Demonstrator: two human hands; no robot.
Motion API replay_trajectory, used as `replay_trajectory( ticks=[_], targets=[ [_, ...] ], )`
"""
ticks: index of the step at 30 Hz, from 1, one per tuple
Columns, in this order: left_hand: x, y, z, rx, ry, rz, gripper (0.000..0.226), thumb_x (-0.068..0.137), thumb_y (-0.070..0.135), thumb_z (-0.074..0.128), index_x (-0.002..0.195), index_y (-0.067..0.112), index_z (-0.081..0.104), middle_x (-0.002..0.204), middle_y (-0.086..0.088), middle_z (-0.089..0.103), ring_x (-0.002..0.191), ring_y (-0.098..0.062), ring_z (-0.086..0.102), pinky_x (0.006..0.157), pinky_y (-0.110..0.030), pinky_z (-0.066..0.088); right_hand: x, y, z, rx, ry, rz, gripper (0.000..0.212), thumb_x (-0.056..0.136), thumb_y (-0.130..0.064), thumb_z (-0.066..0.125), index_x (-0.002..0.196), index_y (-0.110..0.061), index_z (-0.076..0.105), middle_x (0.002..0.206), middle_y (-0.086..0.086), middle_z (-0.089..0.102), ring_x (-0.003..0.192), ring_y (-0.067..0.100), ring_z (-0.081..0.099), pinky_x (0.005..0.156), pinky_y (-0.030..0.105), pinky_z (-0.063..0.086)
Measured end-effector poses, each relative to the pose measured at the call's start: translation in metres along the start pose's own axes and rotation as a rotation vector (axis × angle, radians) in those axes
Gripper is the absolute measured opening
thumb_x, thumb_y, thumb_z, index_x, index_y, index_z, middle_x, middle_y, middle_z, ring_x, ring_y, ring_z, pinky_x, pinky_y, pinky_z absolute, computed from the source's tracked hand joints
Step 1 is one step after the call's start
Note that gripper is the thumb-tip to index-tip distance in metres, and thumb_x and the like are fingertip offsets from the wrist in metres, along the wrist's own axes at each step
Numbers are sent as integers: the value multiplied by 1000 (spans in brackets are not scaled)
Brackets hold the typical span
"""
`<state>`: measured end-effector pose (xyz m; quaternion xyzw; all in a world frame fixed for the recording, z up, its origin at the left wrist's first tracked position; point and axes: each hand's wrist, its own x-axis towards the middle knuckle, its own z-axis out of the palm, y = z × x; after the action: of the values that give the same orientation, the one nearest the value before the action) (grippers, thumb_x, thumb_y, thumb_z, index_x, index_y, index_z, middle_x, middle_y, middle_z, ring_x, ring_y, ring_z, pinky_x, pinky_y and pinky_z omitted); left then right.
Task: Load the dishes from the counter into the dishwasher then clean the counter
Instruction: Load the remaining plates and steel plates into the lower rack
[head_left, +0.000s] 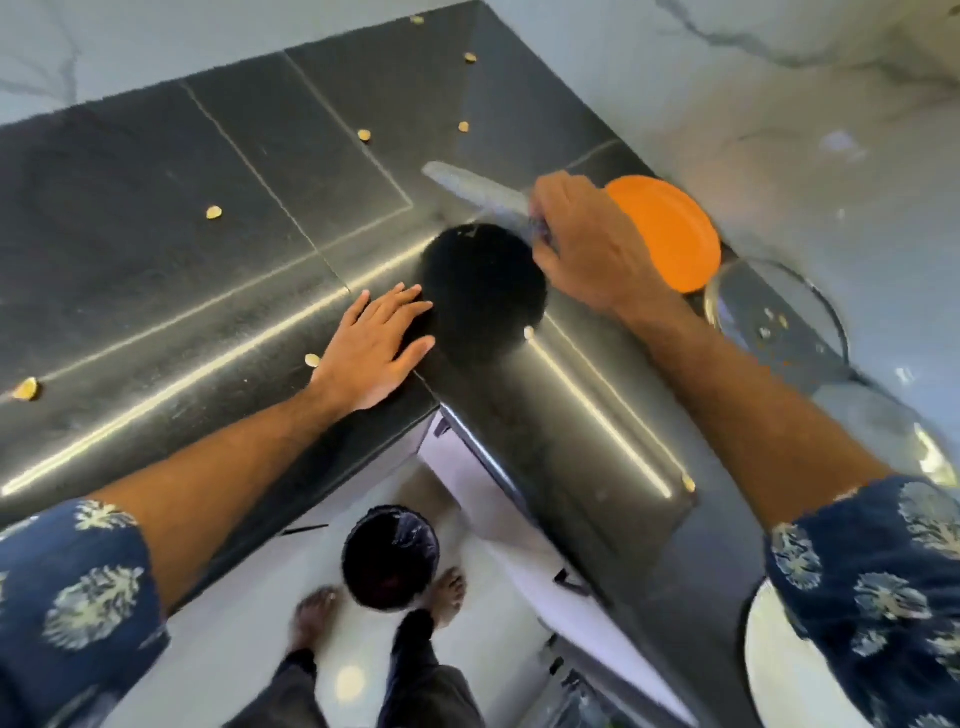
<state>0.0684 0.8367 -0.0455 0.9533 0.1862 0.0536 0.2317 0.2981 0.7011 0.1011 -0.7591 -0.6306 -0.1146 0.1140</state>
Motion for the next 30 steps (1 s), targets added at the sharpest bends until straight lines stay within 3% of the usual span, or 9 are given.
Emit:
replay_trajectory(
  ticks=[4,6,11,16,20,23,25,27,30],
  targets=[
    [-2,22,-34,-1004,15,-302,54,104,52,21,118,27,68,112,6,73,110,-9,65,106,-38,44,-90,-66,-32,-124,35,50,6,84,-8,56,88,-11,54,87,9,54,78,30,47,65,40,38],
    [-1,34,-51,-1209,-24,-411,56,106,53,19,130,21,59,102,4,74,93,-9,70,86,-31,52,-133,-97,-43,-172,33,75,12,80,-2,59,87,-12,56,85,8,53,76,29,46,68,32,32],
    [-14,73,-50,-1194,-530,-291,48,102,32,51,142,7,42,128,-17,63,80,-22,70,60,-34,57,-240,-170,-66,-284,47,224,20,84,4,54,91,-14,57,88,7,56,78,28,48,69,37,39],
    [-55,150,-19,-1056,-872,-22,44,92,4,63,135,1,52,120,-20,67,93,-20,70,76,-30,61,-351,-235,-92,-336,74,502,38,67,6,55,93,-20,48,94,4,51,86,25,42,74,36,32],
    [-116,232,9,-1004,-1039,158,40,92,-5,56,131,5,50,104,-2,71,92,-16,70,72,-28,60,-438,-299,-103,-103,567,1156,50,65,10,73,101,-24,62,119,-1,50,112,26,50,92,47,43],
    [-162,280,44,-879,-1154,274,47,91,2,65,134,6,46,110,-7,66,95,-21,68,73,-37,61,-496,-355,-105,312,1043,1455,56,76,8,77,118,-20,52,125,7,53,116,24,55,97,46,48],
    [-201,316,73,-755,-1218,318,49,87,8,69,131,8,47,107,-8,67,91,-23,69,65,-36,60,-537,-393,-111,595,1286,1532,53,81,18,64,118,-16,47,120,13,60,108,29,62,85,51,55],
    [-241,349,100,-636,-1272,343,40,91,4,67,126,12,50,101,-8,68,85,-23,70,58,-35,59,-580,-426,-114,764,1401,1629,52,80,26,48,114,-14,46,112,15,64,85,26,68,58,40,58],
    [-296,392,141,-497,-1309,344,32,93,-1,62,118,16,50,98,-5,65,78,-21,70,51,-36,59,-652,-464,-115,936,1557,1789,53,78,23,31,111,-15,48,95,14,66,58,22,56,43,23,39]
  ],
)
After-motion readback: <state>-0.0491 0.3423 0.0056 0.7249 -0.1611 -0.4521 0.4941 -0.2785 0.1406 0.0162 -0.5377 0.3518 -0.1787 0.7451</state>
